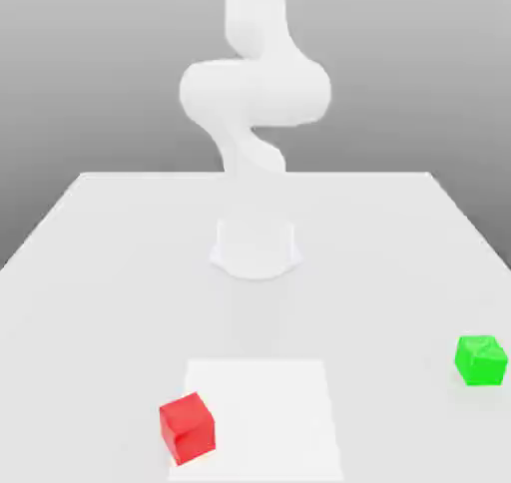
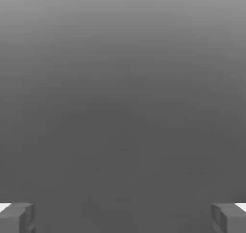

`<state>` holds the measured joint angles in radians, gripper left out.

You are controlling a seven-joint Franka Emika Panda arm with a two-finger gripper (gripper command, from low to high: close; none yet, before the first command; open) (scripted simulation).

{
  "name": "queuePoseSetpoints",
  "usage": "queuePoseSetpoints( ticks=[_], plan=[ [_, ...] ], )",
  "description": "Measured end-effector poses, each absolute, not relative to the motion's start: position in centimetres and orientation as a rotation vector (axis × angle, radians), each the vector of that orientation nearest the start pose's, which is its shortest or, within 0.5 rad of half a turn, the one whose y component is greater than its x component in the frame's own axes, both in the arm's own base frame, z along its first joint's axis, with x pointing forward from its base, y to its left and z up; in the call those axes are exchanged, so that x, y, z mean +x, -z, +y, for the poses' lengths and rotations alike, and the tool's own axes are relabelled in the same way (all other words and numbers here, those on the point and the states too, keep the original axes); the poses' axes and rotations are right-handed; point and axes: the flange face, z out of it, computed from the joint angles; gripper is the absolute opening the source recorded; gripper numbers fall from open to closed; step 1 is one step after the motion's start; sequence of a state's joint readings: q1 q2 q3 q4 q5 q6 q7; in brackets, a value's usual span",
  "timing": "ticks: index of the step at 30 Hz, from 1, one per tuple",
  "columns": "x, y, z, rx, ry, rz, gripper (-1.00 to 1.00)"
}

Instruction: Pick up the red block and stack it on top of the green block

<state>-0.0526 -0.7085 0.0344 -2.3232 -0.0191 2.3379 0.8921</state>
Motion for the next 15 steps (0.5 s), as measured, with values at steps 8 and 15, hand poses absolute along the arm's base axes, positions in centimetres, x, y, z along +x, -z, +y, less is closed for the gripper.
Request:
queuePoseSetpoints(
  ticks=[8,15],
  plan=[
    [46.1,-51.9,-3.2,-2.394,0.685,1.67,0.0],
    [48.1,-37.9,-6.3,-2.253,0.414,2.053,0.0]
  ],
)
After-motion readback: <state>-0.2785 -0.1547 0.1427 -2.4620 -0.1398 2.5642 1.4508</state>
